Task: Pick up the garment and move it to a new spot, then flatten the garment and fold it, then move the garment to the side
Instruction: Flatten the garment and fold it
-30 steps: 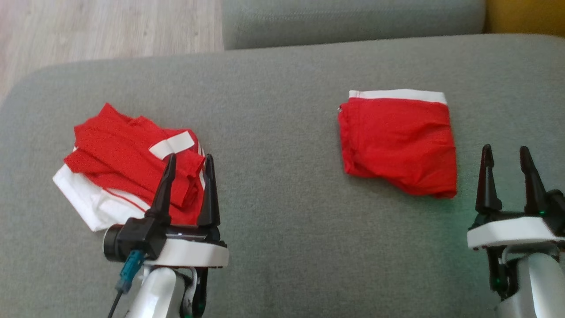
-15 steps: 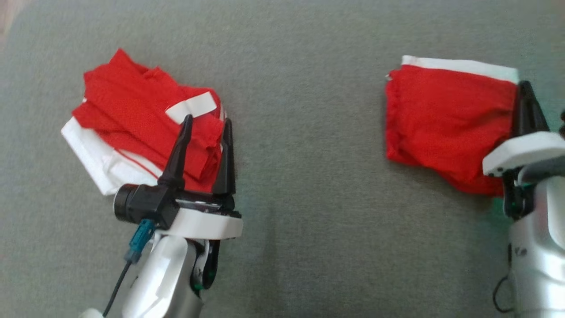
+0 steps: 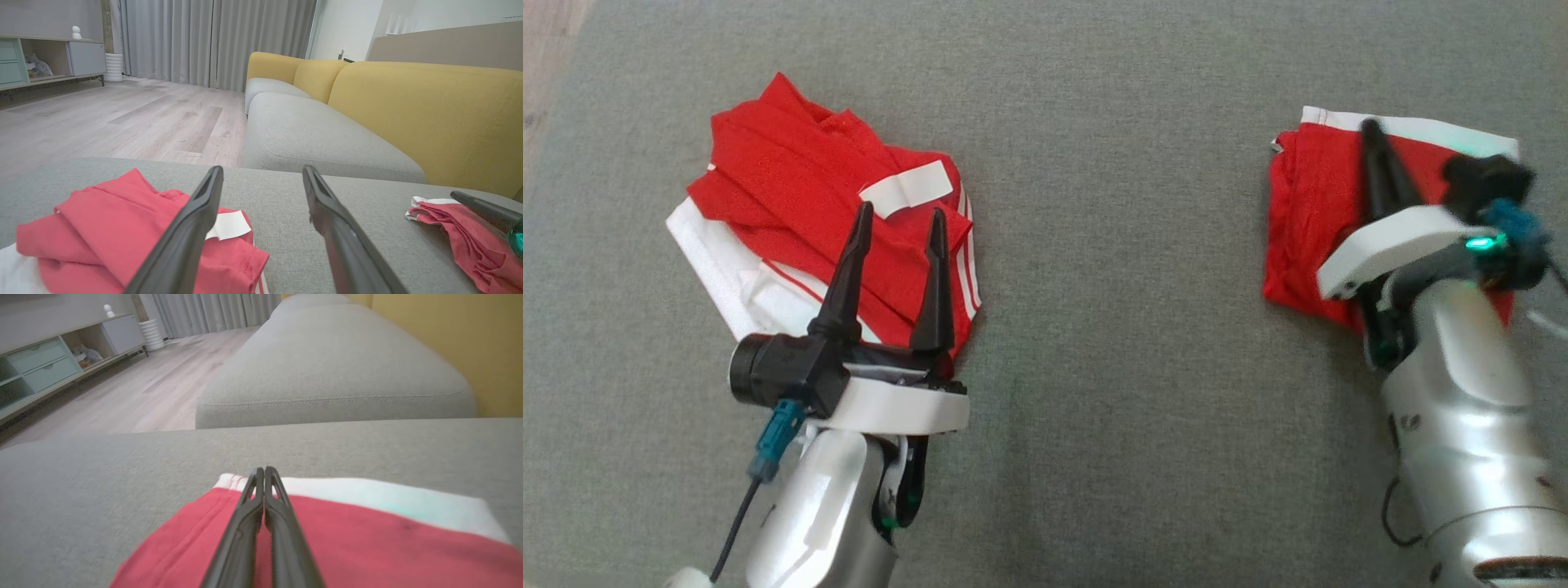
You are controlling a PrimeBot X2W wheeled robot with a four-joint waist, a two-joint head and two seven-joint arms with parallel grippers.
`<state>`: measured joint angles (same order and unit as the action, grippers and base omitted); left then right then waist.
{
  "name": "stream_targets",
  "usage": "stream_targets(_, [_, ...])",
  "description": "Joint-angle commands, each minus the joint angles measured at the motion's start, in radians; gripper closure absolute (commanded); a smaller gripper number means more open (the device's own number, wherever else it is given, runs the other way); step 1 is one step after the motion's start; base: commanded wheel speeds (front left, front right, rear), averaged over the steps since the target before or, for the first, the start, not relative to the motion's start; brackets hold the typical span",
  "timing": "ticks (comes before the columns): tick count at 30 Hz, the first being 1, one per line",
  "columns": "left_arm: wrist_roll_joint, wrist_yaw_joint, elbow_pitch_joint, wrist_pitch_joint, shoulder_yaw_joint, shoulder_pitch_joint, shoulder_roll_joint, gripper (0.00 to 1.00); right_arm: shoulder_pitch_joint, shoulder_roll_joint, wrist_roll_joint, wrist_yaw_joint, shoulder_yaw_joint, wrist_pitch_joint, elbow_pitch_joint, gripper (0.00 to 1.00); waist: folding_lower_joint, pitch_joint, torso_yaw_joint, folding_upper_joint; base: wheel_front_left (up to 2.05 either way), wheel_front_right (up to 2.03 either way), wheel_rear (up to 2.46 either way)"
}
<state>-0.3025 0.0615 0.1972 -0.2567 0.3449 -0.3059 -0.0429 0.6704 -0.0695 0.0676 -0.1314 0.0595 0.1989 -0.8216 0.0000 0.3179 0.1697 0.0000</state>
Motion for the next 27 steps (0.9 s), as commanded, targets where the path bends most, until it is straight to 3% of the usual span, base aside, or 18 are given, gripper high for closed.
stream_targets(1, [0.000, 0.001, -0.034, -0.005, -0.034, -0.018, -0.007, 0.00, 0.015, 0.015, 0.003, 0.001, -0.037, 0.002, -0.001, 1.00, 0.0000, -0.001, 0.004, 0.0000, 0.00, 0.00, 0.00])
stream_targets(7, [-0.002, 0.004, -0.034, -0.005, -0.029, -0.018, -0.007, 0.00, 0.022, 0.018, -0.014, 0.001, -0.106, -0.018, -0.125, 1.00, 0.0000, -0.004, 0.011, 0.0000, 0.00, 0.00, 0.00])
stream_targets(12, [0.003, 0.004, -0.027, -0.005, -0.041, -0.006, -0.007, 0.00, 0.019, 0.019, 0.005, 0.001, -0.121, 0.041, -0.126, 1.00, 0.0000, -0.029, -0.007, 0.0000, 0.00, 0.00, 0.00])
stream_targets(17, [0.008, 0.003, -0.025, -0.005, -0.057, 0.008, -0.007, 0.00, -0.013, 0.019, 0.021, 0.001, -0.086, 0.060, -0.054, 1.00, 0.0000, -0.064, -0.036, 0.0000, 0.00, 0.00, 0.00])
stream_targets(26, [0.049, 0.015, 0.014, -0.005, -0.109, 0.060, -0.007, 0.00, -0.208, 0.010, -0.006, 0.001, 0.003, 0.063, 0.258, 1.00, 0.0000, -0.136, -0.124, 0.0000, 0.00, 0.00, 0.00])
stream_targets(27, [0.050, 0.013, 0.018, -0.005, -0.111, 0.064, -0.007, 0.00, -0.233, 0.011, -0.007, 0.001, 0.009, 0.063, 0.284, 0.82, 0.0000, -0.142, -0.129, 0.0000, 0.00, 0.00, 0.00])
